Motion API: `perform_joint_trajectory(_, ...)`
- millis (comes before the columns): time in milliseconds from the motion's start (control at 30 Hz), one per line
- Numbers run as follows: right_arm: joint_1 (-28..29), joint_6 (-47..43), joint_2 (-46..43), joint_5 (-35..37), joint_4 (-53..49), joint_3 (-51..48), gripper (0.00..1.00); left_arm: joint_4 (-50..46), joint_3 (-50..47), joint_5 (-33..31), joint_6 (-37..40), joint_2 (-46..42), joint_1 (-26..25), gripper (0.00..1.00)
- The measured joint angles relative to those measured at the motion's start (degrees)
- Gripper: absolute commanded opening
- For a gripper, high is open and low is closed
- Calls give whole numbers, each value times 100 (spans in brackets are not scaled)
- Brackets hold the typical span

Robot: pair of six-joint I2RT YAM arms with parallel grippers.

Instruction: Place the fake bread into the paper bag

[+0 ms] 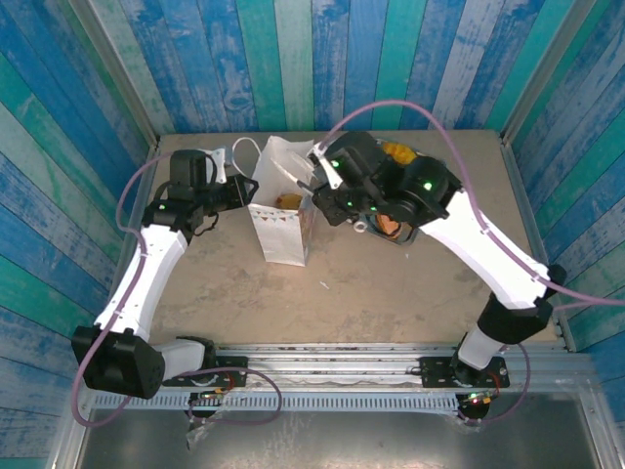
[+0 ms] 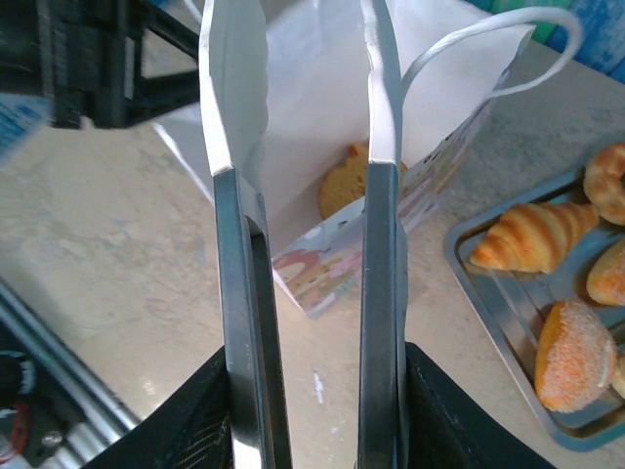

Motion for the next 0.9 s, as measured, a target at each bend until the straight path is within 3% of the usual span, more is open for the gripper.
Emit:
perform_joint_trajectory(267, -697, 166, -1027, -817, 203, -671, 42, 33, 15, 55, -22, -72, 0, 60)
perform_joint_trajectory(467, -1700, 302, -2006, -1239, 313, -1652, 42, 122, 15, -63, -42, -297, 0, 69)
perform_joint_trajectory(667, -2800, 332, -2566, -1261, 101, -2699, 43, 435, -85, -332, -57, -734, 0, 78)
perform_joint_trajectory(900, -3211, 190, -2426, -990, -297, -3654, 48, 866, -566, -647, -63, -1416, 0, 91)
